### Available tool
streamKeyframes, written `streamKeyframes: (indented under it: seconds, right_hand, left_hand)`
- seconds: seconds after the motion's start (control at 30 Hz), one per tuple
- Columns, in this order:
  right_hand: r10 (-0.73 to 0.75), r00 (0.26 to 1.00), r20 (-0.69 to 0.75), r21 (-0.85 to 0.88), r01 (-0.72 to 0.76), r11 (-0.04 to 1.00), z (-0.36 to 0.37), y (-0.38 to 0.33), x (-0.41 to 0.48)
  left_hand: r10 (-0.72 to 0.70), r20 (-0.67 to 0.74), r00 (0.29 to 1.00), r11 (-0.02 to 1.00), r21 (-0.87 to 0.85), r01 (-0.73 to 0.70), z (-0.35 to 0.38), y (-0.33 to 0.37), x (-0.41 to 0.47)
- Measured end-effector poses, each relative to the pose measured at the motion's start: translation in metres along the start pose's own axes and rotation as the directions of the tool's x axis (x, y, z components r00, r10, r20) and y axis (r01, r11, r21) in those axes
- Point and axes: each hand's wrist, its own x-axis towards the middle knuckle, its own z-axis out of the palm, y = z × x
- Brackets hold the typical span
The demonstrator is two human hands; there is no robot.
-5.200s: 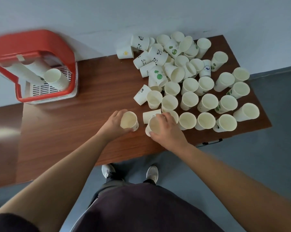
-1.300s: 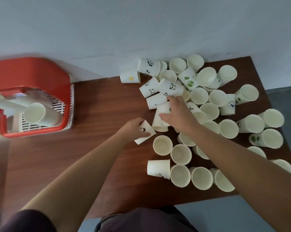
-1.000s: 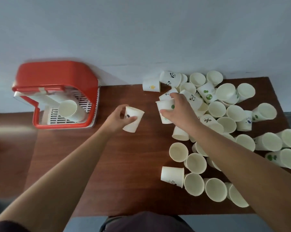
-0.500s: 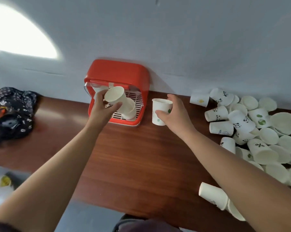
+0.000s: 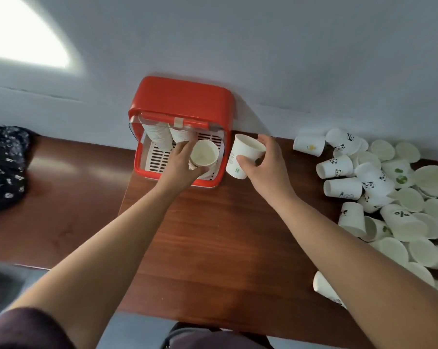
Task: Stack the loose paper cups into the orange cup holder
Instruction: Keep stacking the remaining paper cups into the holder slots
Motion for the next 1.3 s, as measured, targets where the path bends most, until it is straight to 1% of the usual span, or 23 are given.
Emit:
streamKeyframes:
  seconds: [0.1,0.23,0.33,0.43,0.53,0.6,0.73,0.8,0.9,0.97,1.1,1.2,1.3]
  right_hand:
    - [-0.017,1.000,-0.023,0.031,0.017,0.999,0.013,-0.008,0.001]
    - [-0.056,0.998,-0.039,0.053,0.058,0.997,0.032,-0.022,0.003]
    - [-0.125,0.991,-0.038,0.039,0.127,0.991,0.049,-0.027,0.002]
    - [-0.198,0.980,-0.033,-0.030,0.198,0.980,0.063,-0.028,0.001]
    - [-0.269,0.963,-0.017,-0.128,0.265,0.956,0.076,-0.027,0.000]
    - [-0.309,0.951,-0.004,-0.185,0.303,0.935,0.083,-0.026,0.000]
    - [-0.312,0.948,0.068,-0.267,0.319,0.909,0.099,-0.021,0.004]
    - [-0.260,0.957,0.130,-0.288,0.287,0.914,0.106,-0.015,0.006]
    - [-0.141,0.973,0.184,-0.292,0.191,0.937,0.108,-0.007,0.009]
    - [-0.070,0.982,0.176,-0.242,0.112,0.964,0.107,-0.005,0.012]
    - [0.075,0.993,0.092,-0.086,-0.067,0.994,0.110,-0.001,0.016]
    - [0.159,0.980,0.119,-0.057,-0.153,0.987,0.118,0.010,0.013]
    - [0.219,0.966,0.141,0.018,-0.223,0.975,0.124,0.018,0.012]
  left_hand:
    - [0.023,0.078,0.997,0.999,0.034,-0.026,0.000,-0.010,-0.001]
    - [0.002,0.194,0.981,1.000,-0.007,-0.001,-0.010,-0.016,0.001]
    - [-0.030,0.189,0.981,0.998,-0.054,0.041,-0.014,-0.022,0.003]
    - [-0.058,0.172,0.983,0.993,-0.089,0.074,-0.018,-0.025,-0.001]
    - [-0.059,0.184,0.981,0.981,-0.174,0.092,-0.019,-0.025,-0.004]
    - [-0.097,0.200,0.975,0.968,-0.209,0.139,-0.019,-0.030,-0.004]
    - [-0.151,0.233,0.961,0.939,-0.271,0.214,-0.017,-0.041,-0.002]
    - [-0.170,0.237,0.957,0.924,-0.298,0.238,-0.018,-0.045,-0.001]
    - [-0.160,0.248,0.955,0.922,-0.309,0.235,-0.018,-0.047,0.001]
    - [-0.138,0.256,0.957,0.931,-0.296,0.213,-0.017,-0.048,0.003]
    - [-0.140,0.237,0.961,0.936,-0.284,0.207,-0.014,-0.051,0.009]
    - [-0.147,0.261,0.954,0.930,-0.291,0.223,-0.013,-0.053,0.013]
    - [-0.152,0.281,0.948,0.919,-0.313,0.240,-0.009,-0.053,0.015]
